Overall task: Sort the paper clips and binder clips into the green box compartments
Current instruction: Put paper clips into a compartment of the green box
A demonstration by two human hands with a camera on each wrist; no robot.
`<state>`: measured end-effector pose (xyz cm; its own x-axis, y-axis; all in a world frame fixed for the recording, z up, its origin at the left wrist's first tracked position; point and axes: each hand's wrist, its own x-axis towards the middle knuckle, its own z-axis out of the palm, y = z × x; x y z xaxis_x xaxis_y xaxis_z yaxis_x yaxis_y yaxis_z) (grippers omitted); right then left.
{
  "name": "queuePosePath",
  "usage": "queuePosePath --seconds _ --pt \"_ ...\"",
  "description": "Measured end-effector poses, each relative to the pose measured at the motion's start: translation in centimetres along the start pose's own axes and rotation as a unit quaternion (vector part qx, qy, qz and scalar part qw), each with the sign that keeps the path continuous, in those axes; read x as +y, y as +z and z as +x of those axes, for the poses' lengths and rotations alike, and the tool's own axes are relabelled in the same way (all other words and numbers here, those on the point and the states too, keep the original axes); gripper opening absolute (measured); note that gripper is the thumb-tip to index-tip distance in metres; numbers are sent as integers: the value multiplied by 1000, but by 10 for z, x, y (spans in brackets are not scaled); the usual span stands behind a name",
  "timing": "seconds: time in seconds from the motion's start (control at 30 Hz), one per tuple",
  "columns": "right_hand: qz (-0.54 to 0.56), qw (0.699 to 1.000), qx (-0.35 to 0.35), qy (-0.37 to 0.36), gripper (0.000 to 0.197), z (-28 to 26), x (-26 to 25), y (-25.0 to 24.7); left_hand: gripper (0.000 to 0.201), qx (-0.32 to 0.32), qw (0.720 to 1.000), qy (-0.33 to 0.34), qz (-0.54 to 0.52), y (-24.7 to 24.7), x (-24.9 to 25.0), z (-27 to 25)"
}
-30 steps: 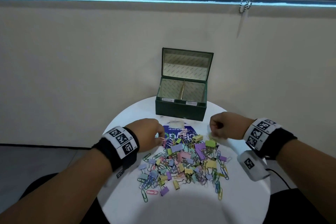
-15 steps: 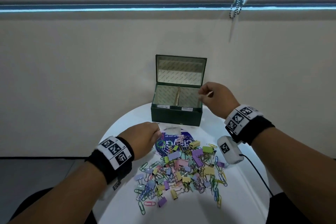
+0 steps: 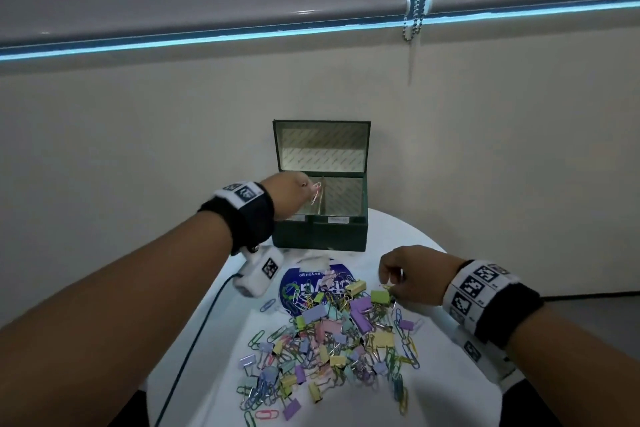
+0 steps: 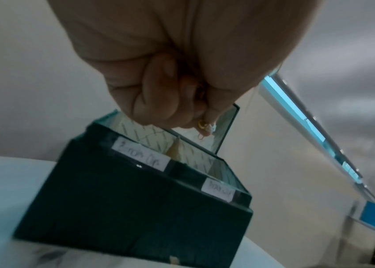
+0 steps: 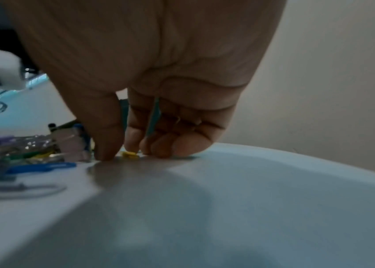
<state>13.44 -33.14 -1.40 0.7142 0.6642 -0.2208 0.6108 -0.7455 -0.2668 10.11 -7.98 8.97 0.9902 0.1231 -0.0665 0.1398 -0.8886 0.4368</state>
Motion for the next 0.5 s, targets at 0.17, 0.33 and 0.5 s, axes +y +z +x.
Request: queuePosePath --seconds 0.17,0.33,0.5 --pt "25 999 18 -22 14 4 3 8 27 -20 1000 -6 17 21 14 32" --pt "20 999 19 -21 15 1 -1 10 22 -27 999 -13 -16 27 23 40" --pt "58 995 82 -19 11 1 0 7 27 -15 996 -3 -90 26 23 32"
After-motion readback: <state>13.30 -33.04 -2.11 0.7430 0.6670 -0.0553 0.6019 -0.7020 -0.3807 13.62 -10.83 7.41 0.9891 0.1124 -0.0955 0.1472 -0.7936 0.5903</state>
